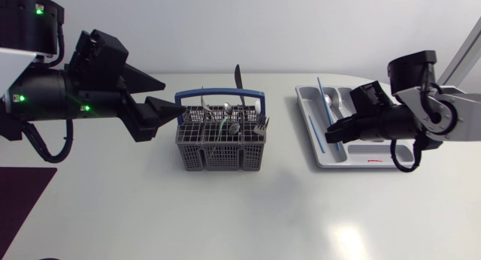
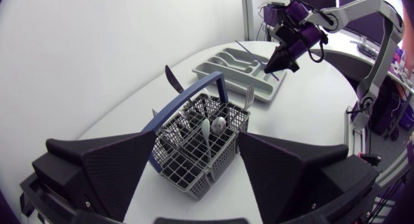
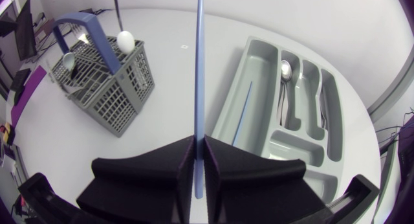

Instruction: Unload the cutlery basket into the drawer organizer.

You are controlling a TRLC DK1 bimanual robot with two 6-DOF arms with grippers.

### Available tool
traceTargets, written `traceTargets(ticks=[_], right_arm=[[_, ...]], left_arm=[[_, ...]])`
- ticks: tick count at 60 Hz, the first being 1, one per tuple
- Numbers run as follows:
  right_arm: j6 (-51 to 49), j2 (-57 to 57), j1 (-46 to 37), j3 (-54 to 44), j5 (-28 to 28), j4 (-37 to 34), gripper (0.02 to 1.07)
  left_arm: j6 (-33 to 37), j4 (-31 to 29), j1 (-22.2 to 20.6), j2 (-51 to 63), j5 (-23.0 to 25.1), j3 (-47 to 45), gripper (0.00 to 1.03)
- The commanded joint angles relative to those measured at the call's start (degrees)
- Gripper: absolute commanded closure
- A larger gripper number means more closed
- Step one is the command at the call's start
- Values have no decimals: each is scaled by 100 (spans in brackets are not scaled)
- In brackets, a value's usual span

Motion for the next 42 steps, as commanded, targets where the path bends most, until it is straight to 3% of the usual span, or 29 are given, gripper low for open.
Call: traceTargets(ticks=[1, 18, 30, 38, 42], right_arm=[[294, 610, -29, 345, 179, 170, 101], [557, 2306, -73, 1259, 706, 162, 100], [610, 2851, -117, 1681, 909, 39, 99], [575, 3027, -152, 1821, 970, 30, 86], [531, 3053, -161, 1839, 979, 39, 86]], left_arm=[[175, 112, -44, 87, -54, -161, 5], [350, 252, -70, 114, -194, -390, 5], [412, 261, -79, 114, -212, -408, 5], [473, 279, -106, 122, -221, -451, 5], [500, 279, -114, 122, -221, -460, 5]])
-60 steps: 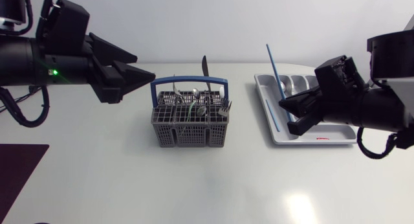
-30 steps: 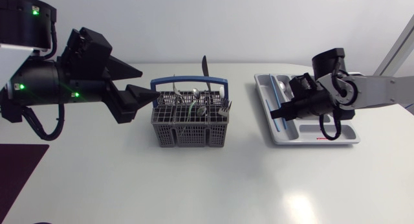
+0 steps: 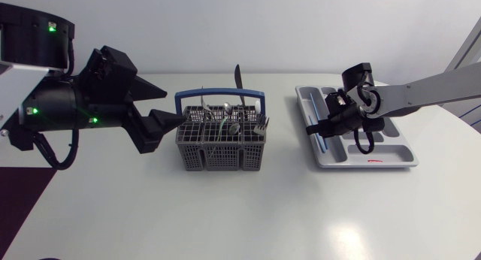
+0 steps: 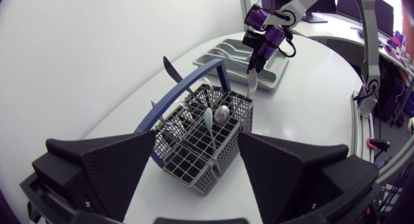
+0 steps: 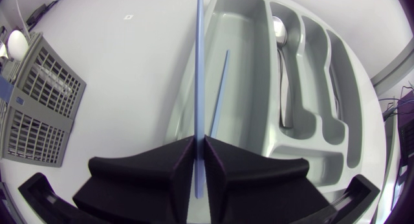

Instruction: Unload the cutlery basket into the drawer organizer.

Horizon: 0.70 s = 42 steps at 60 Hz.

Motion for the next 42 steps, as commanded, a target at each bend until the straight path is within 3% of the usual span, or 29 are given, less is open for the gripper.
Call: traceTargets(ticks=[1, 8, 13, 20, 32, 42], right_arm=[[50, 177, -69, 114, 48, -55, 85], [-38, 194, -104, 114, 48, -55, 68], [-170, -43, -113, -44, -58, -55, 45], [-539, -1010, -131, -615, -981, 77, 23], [-1092, -2425, -8, -1388, -2281, 200, 21], [-1356, -3251, 230, -1916, -3011, 367, 21]], left_arm=[[122, 60, -73, 87, -33, -148, 5], [174, 78, -143, 140, -42, -139, 5], [192, 104, -275, 175, -121, -121, 5], [236, 130, -416, 263, -165, -60, 5], [324, 166, -802, 615, -173, 72, 5], [333, 324, -1163, 984, -173, 160, 5]])
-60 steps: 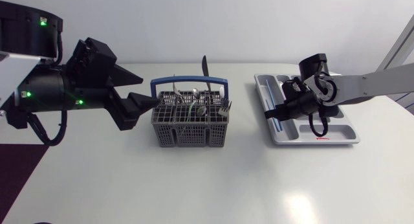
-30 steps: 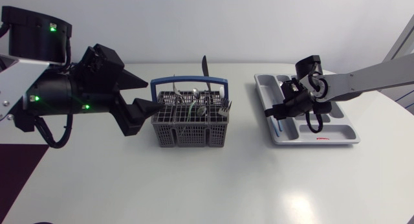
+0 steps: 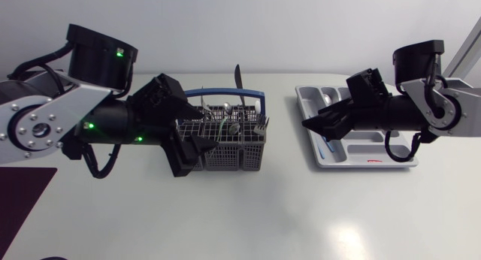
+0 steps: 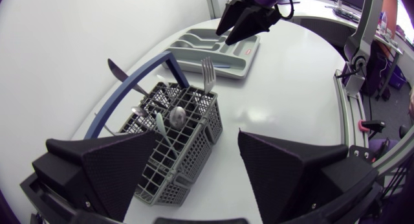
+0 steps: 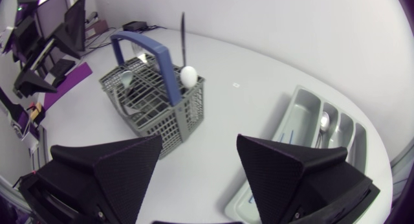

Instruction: Unload the cutlery basket into the drawer organizer.

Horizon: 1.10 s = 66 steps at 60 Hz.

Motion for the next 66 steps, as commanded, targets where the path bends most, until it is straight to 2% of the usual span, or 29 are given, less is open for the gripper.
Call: traceTargets(ticks=[1, 10, 23, 55, 63, 66], right_arm=[[-215, -266, 129, -303, -248, 82, 21], [-321, -512, 551, -435, -459, 91, 21], [-426, -90, 964, -224, -503, 223, 21], [-488, 569, 1202, 251, -670, 408, 22], [-505, 815, 1210, 435, -670, 469, 31], [-505, 886, 1210, 488, -670, 478, 31]], left_arm=[[118, 114, -151, 248, -29, 167, 5], [162, 299, -318, 678, -117, 290, 5], [189, 597, -520, 1311, -231, 465, 5], [189, 1098, -687, 2058, -574, 747, 5], [180, 1239, -766, 2234, -680, 799, 5], [180, 1274, -784, 2278, -724, 826, 5]])
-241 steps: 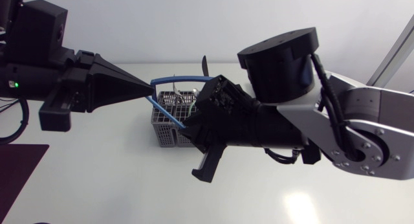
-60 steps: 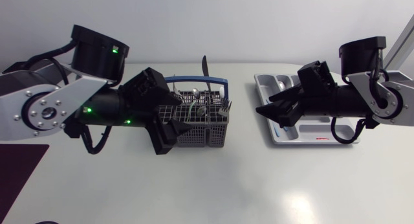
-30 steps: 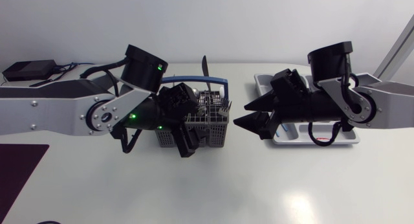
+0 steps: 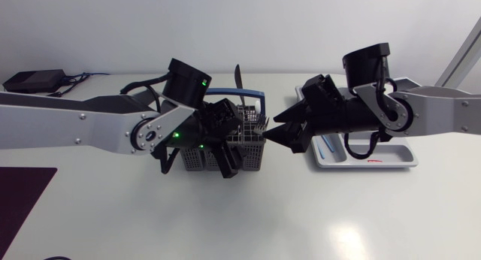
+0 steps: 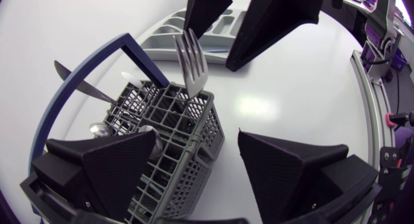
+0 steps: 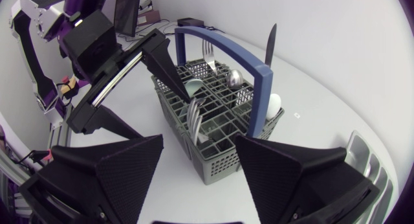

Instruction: Unload the cutlery basket into the drawer organizer.

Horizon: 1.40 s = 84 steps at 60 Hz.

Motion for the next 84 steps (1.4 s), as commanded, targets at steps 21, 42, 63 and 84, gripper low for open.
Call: traceTargets(ticks=[21, 42, 63, 84], right_arm=[[-167, 531, 230, 444, -36, 168, 69], [-184, 523, 248, 514, -45, 89, 97], [-35, 4, 476, 654, 87, -219, 99], [308, -321, 520, 813, 122, -465, 99]], left_arm=[[75, 177, -148, 439, -184, 385, 5], [84, 204, -148, 624, -263, 464, 5], [110, 230, -113, 799, -342, 482, 5], [137, 239, -113, 843, -422, 464, 5]])
